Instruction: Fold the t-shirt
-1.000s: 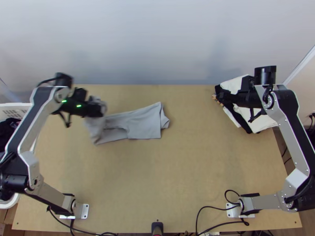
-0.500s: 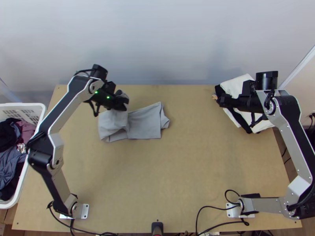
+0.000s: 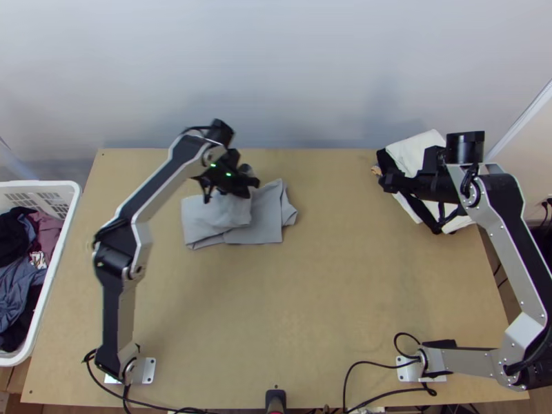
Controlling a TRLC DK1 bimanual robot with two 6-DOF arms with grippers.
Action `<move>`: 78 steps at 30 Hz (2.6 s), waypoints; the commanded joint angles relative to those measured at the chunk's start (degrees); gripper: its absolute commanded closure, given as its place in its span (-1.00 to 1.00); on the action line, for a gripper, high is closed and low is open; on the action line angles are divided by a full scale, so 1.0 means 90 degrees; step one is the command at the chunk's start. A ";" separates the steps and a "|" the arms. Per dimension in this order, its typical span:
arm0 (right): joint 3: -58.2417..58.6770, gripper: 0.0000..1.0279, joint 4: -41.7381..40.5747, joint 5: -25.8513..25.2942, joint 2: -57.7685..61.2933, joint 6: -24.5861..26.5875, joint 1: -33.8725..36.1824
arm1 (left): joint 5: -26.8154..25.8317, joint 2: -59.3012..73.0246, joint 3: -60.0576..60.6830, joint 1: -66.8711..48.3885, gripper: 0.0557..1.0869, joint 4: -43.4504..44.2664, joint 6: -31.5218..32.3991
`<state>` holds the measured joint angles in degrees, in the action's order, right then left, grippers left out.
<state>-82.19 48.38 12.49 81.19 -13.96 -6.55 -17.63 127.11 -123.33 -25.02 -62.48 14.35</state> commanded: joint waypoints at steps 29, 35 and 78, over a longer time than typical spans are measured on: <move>-0.3358 -0.92 -0.0307 -0.0841 0.4387 -0.0090 -0.3062 | 0.0201 -0.2512 -0.0799 0.2115 -0.91 0.0311 0.0007; -0.4783 -0.92 0.0367 -0.1769 0.5579 -0.0031 -0.3511 | 0.0191 -0.2873 -0.0564 0.2809 -0.91 0.0067 -0.0110; -0.5379 -0.93 0.0953 0.3427 0.7014 -0.0910 -0.1890 | 0.0172 -0.3137 -0.0369 0.3444 -0.91 -0.0187 -0.0208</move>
<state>-129.80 56.42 41.87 143.15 -22.26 -22.61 -15.81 101.14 -126.52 5.76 -63.57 13.19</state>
